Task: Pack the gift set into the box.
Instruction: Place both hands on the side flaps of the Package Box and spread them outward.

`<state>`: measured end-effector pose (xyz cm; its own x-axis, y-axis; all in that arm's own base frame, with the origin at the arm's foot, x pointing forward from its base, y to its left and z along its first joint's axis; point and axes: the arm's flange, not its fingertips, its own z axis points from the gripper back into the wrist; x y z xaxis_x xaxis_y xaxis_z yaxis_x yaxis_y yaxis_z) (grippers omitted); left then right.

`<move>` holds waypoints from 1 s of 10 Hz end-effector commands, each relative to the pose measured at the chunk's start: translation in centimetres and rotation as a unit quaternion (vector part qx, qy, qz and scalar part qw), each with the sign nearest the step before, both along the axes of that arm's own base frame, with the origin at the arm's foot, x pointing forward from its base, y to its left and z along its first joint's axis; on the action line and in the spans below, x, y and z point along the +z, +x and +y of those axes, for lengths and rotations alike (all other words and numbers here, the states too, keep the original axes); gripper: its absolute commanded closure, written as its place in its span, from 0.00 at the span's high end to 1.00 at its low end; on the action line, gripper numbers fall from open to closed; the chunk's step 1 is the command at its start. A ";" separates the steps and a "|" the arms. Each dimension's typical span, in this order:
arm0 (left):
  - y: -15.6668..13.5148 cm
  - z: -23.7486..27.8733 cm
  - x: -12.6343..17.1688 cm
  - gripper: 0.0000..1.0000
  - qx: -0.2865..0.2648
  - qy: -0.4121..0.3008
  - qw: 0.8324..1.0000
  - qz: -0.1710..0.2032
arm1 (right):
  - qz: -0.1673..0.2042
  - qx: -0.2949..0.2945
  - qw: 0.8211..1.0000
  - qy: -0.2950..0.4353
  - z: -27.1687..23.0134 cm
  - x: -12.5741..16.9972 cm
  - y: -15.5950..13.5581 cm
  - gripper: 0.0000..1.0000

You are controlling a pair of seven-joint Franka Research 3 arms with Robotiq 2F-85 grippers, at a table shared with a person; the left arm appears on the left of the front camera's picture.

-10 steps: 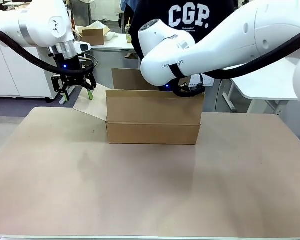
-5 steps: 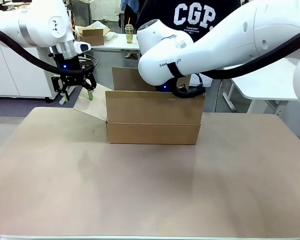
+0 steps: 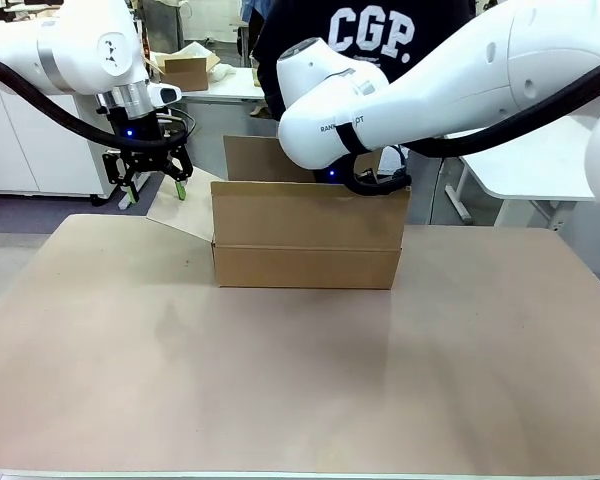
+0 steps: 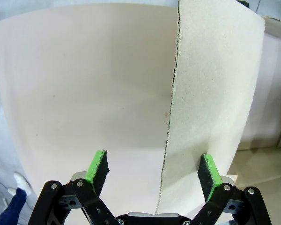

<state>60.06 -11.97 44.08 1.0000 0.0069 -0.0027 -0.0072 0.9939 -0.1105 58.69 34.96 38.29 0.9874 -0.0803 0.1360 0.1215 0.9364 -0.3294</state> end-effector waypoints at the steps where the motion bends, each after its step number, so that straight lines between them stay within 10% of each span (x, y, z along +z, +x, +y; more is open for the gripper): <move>1: 0.0 0.1 0.1 1.00 0.008 0.009 1.000 -0.004 | -0.027 -0.032 0.998 -0.037 -1.1 1.1 0.2 1.00; 10: 0.0 0.1 0.1 1.00 0.008 0.009 1.000 -0.004 | -0.017 -0.020 1.000 -0.013 -6.4 9.2 -2.2 1.00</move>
